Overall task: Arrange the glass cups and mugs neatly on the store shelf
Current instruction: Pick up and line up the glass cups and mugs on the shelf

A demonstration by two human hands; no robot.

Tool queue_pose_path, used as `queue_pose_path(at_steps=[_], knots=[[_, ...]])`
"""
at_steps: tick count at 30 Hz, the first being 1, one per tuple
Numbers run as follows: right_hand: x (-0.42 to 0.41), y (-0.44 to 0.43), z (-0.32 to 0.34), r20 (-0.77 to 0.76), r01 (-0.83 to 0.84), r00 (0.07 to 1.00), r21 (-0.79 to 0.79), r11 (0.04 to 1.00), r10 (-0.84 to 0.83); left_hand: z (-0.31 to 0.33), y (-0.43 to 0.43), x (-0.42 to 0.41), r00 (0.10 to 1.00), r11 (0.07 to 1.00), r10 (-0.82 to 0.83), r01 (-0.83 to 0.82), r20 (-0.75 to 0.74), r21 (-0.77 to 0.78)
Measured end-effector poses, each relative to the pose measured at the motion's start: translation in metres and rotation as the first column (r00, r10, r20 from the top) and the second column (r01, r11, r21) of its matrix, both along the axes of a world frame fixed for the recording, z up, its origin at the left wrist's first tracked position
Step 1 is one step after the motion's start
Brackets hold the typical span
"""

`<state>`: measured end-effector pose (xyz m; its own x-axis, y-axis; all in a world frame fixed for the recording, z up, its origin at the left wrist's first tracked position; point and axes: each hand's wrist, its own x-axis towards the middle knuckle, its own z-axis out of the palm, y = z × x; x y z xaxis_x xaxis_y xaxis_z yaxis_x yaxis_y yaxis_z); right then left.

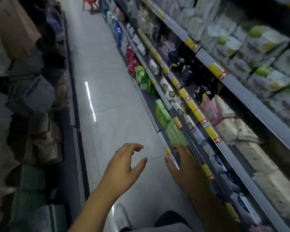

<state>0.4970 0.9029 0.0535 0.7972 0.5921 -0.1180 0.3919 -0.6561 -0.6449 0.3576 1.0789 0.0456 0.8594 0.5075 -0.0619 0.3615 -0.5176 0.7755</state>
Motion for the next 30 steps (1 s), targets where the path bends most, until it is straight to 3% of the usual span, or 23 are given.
queue_pose_path(at_steps=[7, 13, 20, 24, 30], knots=[[0.094, 0.022, 0.023, 0.109, 0.278, 0.954, 0.037, 0.96, -0.28, 0.024, 0.058, 0.153, 0.958, 0.959, -0.277, 0.27, 0.078, 0.086], [0.186, 0.021, 0.067, 0.182, 0.391, 0.893, 0.138, 0.91, -0.411, 0.071, 0.059, 0.28, 0.847, 0.858, -0.504, 0.467, 0.168, 0.214], [0.252, 0.013, 0.173, 0.433, 0.484, 0.74, 0.188, 0.855, -0.514, 0.178, 0.042, 0.394, 0.602, 0.72, -0.693, 0.609, 0.396, 0.333], [0.265, 0.002, 0.239, 0.606, 0.498, 0.549, 0.316, 0.807, -0.576, 0.242, 0.029, 0.449, 0.396, 0.623, -0.768, 0.644, 0.503, 0.444], [0.287, -0.02, 0.318, 0.642, 0.617, 0.414, 0.323, 0.717, -0.645, 0.321, -0.003, 0.521, 0.181, 0.51, -0.834, 0.614, 0.522, 0.602]])
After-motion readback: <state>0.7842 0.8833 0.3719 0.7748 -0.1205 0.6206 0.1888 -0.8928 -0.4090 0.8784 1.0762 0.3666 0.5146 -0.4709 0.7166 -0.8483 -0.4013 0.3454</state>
